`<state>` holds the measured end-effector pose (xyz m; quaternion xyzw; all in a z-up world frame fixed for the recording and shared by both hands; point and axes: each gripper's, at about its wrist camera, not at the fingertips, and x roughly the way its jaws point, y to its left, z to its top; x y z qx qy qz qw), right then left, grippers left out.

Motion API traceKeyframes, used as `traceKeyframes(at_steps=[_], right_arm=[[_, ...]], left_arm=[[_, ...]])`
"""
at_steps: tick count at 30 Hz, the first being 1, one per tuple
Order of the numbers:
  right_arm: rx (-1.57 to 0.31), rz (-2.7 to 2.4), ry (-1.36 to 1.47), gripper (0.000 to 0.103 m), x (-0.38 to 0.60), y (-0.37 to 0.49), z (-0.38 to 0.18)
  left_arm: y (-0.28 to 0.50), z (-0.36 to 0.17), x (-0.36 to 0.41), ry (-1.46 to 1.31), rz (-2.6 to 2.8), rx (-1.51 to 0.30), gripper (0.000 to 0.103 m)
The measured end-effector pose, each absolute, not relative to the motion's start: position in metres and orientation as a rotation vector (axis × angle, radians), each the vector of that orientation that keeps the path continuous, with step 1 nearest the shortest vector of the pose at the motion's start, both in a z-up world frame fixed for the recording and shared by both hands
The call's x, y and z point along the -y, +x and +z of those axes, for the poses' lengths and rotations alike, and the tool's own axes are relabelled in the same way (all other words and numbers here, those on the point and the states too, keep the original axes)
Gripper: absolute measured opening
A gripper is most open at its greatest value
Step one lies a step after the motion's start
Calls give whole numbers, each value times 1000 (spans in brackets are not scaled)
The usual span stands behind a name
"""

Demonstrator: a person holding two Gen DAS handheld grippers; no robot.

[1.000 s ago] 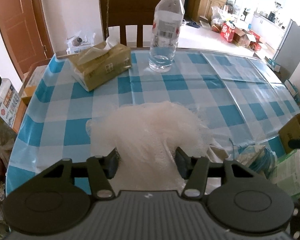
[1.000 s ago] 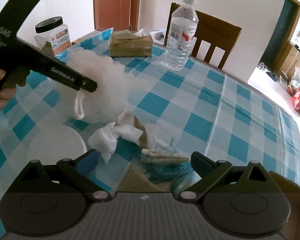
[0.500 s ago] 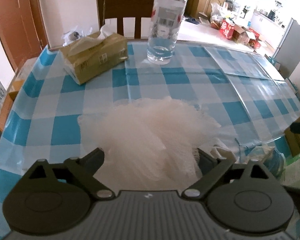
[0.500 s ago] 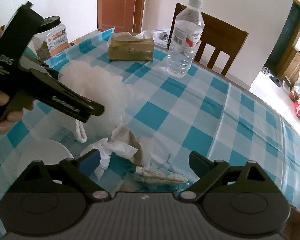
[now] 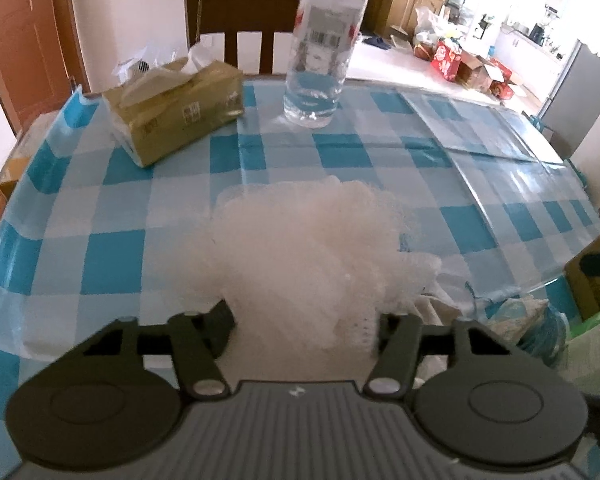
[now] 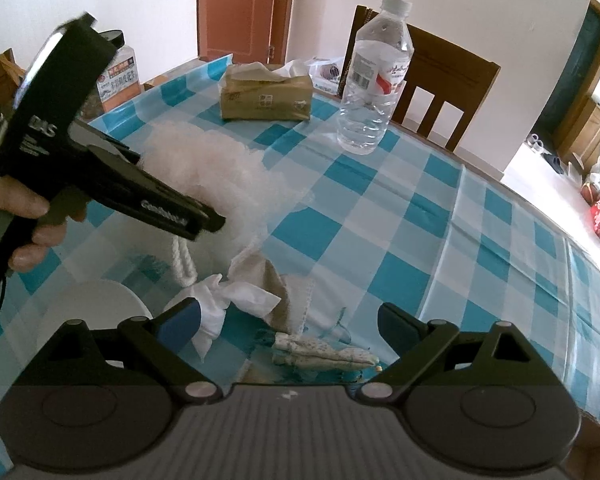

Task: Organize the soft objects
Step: 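Grasp the beige fabric piece with the right gripper while the left holds the pouf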

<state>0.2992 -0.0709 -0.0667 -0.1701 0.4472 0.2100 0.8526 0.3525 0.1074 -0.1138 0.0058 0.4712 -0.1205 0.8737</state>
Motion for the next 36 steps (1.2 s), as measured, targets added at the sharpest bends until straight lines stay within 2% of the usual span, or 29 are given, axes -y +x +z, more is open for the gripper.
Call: traceKeyframes(at_steps=[3,7,14,25,30,36], right_arm=[[-953,449,-359,88,69,300,-68],[-966,463,-361,87,65,301,-72],[-981,480,-398,80,54,312,-80],[-1120,566,-695,79,41,349,-123],[-1170,584,-706,79,34,370,-145],[-1136,623,-664,79,30,390,-152]], left_arm=[[349,-105,-110,19,-247,-965,56],[345,-90,-116,9,-237,-934,55],[335,-64,-122,41,-217,-876,56],[323,-49,-125,43,-241,-842,56],[323,-47,-125,41,-239,-833,56],[321,-46,-127,45,-229,-825,56]])
